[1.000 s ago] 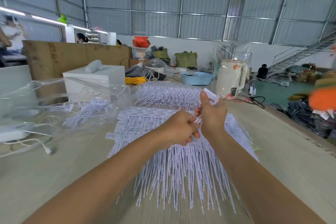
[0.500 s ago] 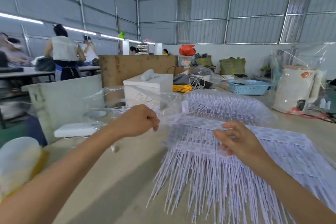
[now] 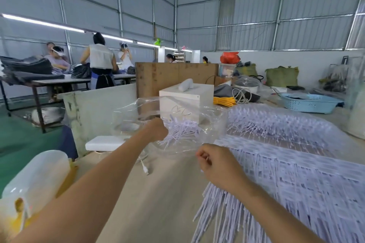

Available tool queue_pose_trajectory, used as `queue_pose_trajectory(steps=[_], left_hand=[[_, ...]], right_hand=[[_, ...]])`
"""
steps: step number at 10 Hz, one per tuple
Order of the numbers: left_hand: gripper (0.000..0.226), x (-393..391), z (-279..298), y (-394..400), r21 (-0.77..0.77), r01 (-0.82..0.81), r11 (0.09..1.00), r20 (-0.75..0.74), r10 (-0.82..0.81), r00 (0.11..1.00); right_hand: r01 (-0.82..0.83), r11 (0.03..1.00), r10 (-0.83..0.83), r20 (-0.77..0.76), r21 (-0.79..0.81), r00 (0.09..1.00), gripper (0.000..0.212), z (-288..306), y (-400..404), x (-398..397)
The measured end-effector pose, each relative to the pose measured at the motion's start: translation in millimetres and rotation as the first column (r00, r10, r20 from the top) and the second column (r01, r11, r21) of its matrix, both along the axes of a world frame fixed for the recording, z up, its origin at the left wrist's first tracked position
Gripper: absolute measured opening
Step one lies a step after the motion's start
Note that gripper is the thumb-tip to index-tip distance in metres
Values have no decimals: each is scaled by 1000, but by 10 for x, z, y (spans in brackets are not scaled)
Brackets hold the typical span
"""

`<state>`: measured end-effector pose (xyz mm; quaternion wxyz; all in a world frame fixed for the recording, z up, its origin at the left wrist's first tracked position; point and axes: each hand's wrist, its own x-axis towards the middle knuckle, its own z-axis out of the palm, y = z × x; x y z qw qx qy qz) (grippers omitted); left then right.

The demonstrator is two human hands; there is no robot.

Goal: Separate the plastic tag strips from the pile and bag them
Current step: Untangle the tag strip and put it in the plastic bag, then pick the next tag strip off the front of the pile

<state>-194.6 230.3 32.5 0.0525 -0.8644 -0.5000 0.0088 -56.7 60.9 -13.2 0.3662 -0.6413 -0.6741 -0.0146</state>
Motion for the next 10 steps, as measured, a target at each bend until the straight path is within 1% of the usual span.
queue_pose_trajectory(steps=[1,2,3,4,5,6,7,8,9,10], left_hand=[[28,182,-144,178,-57,-116,992,363,128,923],[31,301,-252,277,3,-122,993,261,117,958],[29,393,-410,374,12,-108,994,153,105,983],[34,444,-516,358,31,-99,995,18,98,995],[37,486,-461,246,50,-106,993,-37,107,994],[35,520,-215,-52,142,-55,988,-42,61,997],[28,529,29,-456,222,23,975,28,-30,999],[10,583,200,-914,235,107,966,129,-140,982],[18,729,262,-1320,280,203,938,220,-269,938],[24,958,230,-1610,260,351,900,300,-420,856]], right_hand=[[-24,1000,26,164,-15,986,17,-66,148,-48],[-24,998,35,225,-55,974,16,-144,221,-21],[-24,998,35,217,-54,976,15,-190,243,17],[-26,999,33,183,-42,982,14,-185,254,22],[-16,1000,20,147,-26,989,16,-144,261,11],[10,1000,-9,139,-1,990,16,-109,250,7],[33,999,-35,138,19,990,17,-56,191,11],[72,997,-75,130,27,989,13,47,36,64],[146,989,-148,136,20,980,17,140,-226,218],[224,975,-223,95,2,970,15,204,-594,473]])
